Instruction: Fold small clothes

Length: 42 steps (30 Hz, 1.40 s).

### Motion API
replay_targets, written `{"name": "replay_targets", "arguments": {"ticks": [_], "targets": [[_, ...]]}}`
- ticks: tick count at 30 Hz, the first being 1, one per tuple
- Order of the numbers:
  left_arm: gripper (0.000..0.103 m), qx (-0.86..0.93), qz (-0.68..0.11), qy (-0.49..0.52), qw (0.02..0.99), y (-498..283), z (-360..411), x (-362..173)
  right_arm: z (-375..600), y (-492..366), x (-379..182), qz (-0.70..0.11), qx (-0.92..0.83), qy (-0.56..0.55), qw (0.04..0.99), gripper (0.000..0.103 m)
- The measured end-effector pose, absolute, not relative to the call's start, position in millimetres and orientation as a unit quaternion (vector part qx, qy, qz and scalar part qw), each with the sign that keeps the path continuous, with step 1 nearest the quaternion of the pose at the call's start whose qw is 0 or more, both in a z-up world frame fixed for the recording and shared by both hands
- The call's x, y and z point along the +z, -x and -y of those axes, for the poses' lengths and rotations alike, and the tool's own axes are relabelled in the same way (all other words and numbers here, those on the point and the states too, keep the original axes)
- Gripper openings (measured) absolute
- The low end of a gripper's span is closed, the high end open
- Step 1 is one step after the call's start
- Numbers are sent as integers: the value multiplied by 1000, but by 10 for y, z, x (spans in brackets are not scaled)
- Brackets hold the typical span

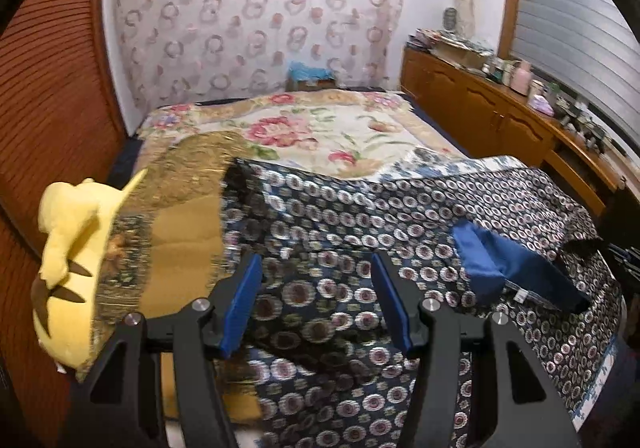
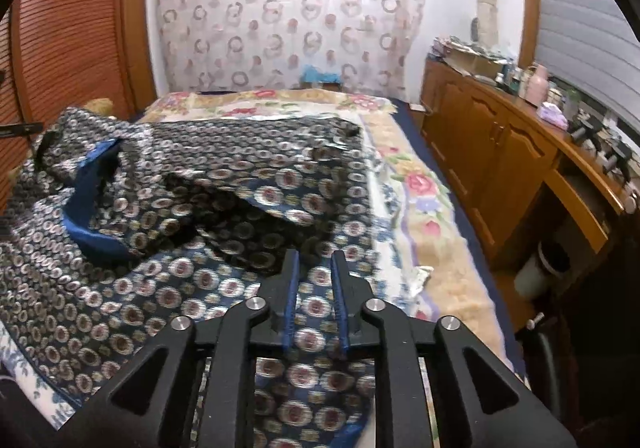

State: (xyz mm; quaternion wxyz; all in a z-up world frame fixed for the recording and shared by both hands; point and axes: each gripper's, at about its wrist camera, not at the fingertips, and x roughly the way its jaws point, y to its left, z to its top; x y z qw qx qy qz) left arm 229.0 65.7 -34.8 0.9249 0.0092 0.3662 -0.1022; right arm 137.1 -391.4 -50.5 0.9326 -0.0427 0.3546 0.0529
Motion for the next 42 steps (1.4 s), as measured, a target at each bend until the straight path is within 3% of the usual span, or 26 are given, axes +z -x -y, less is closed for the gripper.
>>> {"name": "replay_targets", "arguments": {"ticks": [6,8,9,12,21,22,24,25,34,35,36,38,42], "targets": [[21,-90,-384,-49,918,-2296,-510,-451,3630,-1444,-606,-372,85,59,922,16],[16,-88,-387,-56,916,-2266,-519,-468,3557,-1439,-672,-378,90,70,919,16],[7,-86,-387,-61,916,-2233,-526,-477,3542,-1440,-695,-382,89,74,917,16],[1,-83,-386,-78,916,-2114,-576,-510,3574,-1447,-694,-381,90,64,918,16],[1,-88,-340,-76,933,-1796,-674,-346,3602,-1493,-723,-390,87,53,915,16],[5,-89,-335,-78,935,-1805,-654,-288,3599,-1494,-725,-390,87,54,915,16],[32,-89,-336,-82,934,-1857,-619,-234,3607,-1490,-728,-390,86,53,915,16],[37,-92,-339,-83,933,-1900,-598,-213,3611,-1487,-734,-390,85,52,915,16],[40,-53,-426,-110,897,-2494,-435,-592,3643,-1485,-751,-391,84,46,915,16],[40,-47,-429,-114,895,-2512,-441,-646,3644,-1484,-755,-392,84,47,915,16],[31,-42,-425,-119,896,-2507,-452,-676,3638,-1487,-758,-392,85,48,915,16],[0,-41,-410,-116,904,-2423,-483,-678,3633,-1486,-763,-393,86,50,914,16],[0,-59,-367,-100,923,-2064,-567,-550,3623,-1489,-770,-393,86,49,914,16]]}}
